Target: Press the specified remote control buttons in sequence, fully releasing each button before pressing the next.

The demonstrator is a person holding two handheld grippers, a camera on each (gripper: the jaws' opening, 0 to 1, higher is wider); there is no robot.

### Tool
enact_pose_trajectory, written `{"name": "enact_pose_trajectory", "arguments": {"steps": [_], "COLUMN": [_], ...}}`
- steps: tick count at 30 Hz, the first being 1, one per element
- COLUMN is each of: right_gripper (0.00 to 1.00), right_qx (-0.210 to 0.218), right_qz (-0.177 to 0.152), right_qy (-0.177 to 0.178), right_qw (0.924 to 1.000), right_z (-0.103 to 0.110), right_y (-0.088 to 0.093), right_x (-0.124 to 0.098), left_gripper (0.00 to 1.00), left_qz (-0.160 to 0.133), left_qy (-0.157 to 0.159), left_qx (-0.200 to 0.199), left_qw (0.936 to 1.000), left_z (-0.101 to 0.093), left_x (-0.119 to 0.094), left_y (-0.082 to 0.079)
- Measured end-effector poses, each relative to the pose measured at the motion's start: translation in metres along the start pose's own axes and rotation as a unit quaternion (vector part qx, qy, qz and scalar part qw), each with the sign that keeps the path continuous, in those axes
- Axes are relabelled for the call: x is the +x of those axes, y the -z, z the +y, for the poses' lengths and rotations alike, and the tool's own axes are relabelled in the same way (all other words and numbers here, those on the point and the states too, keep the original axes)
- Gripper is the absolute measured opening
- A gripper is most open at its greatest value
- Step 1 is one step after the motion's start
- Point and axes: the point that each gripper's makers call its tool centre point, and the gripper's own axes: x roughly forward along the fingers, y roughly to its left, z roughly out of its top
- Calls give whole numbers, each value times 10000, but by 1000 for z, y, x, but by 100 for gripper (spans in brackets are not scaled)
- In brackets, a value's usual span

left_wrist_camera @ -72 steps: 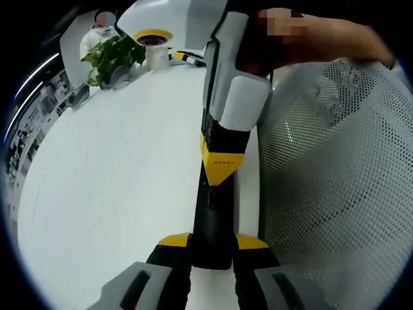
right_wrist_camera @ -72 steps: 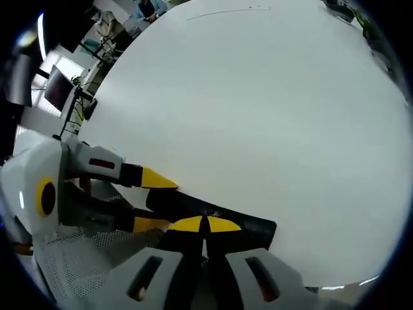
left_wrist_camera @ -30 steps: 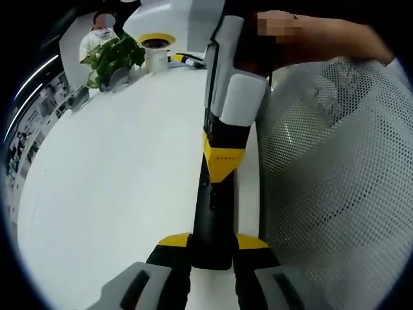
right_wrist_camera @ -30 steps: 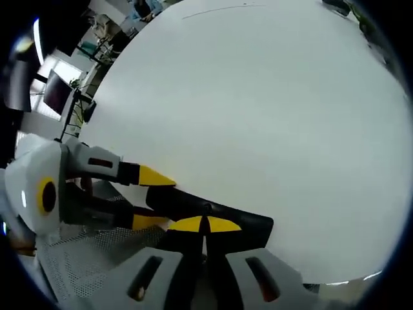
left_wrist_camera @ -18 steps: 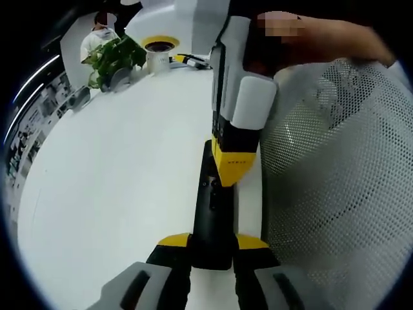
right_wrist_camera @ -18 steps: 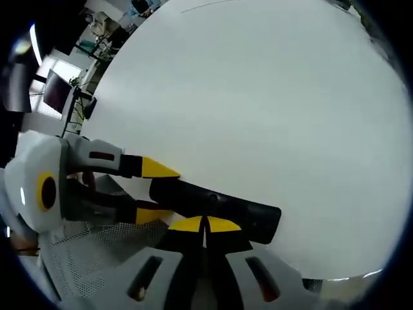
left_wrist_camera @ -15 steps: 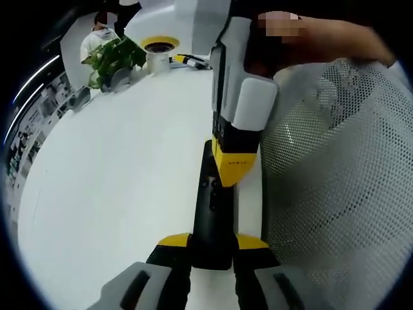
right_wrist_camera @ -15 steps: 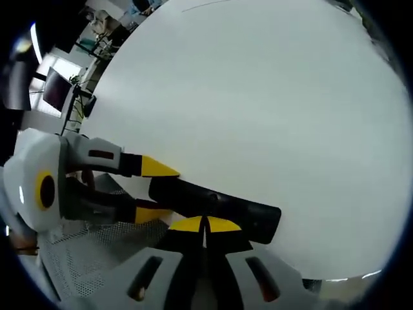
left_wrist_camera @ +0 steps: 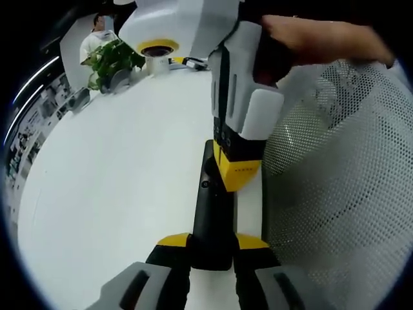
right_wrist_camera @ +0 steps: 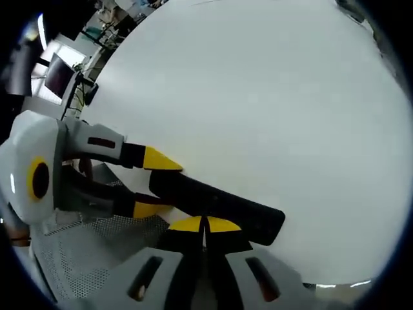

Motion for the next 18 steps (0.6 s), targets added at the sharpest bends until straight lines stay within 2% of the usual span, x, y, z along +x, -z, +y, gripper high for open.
{"name": "enact_pose_trajectory", "arguments": {"steps": [5, 11, 18], "right_gripper": [0, 0, 0], "right_qx": [94, 53, 260], "right_qz": [-4, -17, -42], "right_qy": [-100, -62, -183], "right_qw": [9999, 10000, 9995], "right_z": [0, 1, 1], "right_y": [0, 0, 0], "right_x": [0, -1, -2], "left_gripper": [25, 25, 25], "left_qz": [-20, -67, -157], "left_qy": [-6, -18, -17], "left_qx": [-27, -44, -60], "left_qw": [10000, 10000, 9999], "left_z": [0, 1, 1], "left_x": [0, 0, -1], "left_y": [0, 0, 0]}}
